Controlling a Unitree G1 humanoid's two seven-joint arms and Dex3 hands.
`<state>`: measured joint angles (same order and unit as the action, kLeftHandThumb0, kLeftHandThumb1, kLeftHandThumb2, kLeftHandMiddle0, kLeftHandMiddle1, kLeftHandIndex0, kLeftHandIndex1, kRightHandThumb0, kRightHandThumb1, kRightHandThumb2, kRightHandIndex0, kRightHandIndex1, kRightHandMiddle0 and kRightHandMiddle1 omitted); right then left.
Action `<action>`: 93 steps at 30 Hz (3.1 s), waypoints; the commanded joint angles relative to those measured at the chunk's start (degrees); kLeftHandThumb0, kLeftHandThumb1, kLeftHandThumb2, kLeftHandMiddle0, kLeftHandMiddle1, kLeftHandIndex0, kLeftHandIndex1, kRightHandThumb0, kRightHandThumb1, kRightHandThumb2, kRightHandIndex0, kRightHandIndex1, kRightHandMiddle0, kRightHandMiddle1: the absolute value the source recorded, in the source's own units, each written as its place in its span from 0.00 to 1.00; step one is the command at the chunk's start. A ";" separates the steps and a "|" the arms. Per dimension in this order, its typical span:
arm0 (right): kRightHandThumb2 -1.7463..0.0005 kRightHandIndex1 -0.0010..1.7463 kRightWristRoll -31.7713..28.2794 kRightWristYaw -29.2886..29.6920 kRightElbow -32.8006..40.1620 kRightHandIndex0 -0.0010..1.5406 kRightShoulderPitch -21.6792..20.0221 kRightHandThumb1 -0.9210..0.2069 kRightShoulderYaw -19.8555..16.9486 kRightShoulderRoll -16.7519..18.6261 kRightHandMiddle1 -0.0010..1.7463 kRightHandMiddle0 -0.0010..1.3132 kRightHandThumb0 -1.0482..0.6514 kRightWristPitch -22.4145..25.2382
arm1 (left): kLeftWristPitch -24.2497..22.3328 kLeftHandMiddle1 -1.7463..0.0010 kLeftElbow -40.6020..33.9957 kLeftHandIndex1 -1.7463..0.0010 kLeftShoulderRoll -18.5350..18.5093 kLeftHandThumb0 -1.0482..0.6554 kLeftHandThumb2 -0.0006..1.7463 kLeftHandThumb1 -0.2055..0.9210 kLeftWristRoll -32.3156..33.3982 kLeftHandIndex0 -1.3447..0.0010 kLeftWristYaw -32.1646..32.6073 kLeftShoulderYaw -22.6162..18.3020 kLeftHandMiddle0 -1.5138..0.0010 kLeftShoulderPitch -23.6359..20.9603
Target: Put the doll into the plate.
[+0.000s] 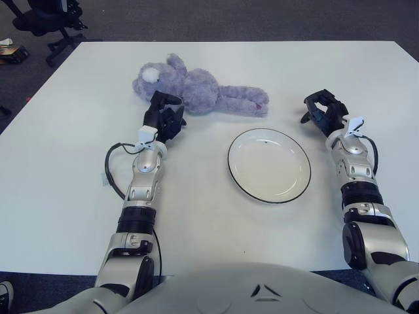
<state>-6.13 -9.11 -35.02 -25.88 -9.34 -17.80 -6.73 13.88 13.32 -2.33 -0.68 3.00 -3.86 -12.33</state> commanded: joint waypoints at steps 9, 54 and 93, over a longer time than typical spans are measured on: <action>0.81 0.95 1.22 -0.27 -1.78 0.39 2.54 0.00 1.18 0.23 0.89 0.31 0.40 2.99 | 8.16 0.06 4.09 0.07 0.30 0.41 0.23 1.00 0.89 0.75 0.70 -2.63 0.50 2.07; 0.83 0.92 1.26 -0.52 -3.40 0.41 1.26 0.00 2.09 0.29 0.87 0.33 0.40 3.12 | 13.96 0.22 -7.34 0.12 -20.60 0.41 0.19 1.00 5.05 0.70 -6.59 -17.96 0.48 -4.37; 0.84 0.87 1.78 -1.90 -2.98 0.47 2.84 0.00 3.46 0.69 0.85 0.35 0.40 -0.91 | 37.64 0.84 32.11 0.11 -41.28 0.44 0.20 1.00 -30.91 0.73 15.41 -2.50 0.55 -26.34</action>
<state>-5.76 -10.17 -35.88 -26.54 -7.01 -17.92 -9.75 48.62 41.12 -40.97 -31.61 18.20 -8.13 -35.38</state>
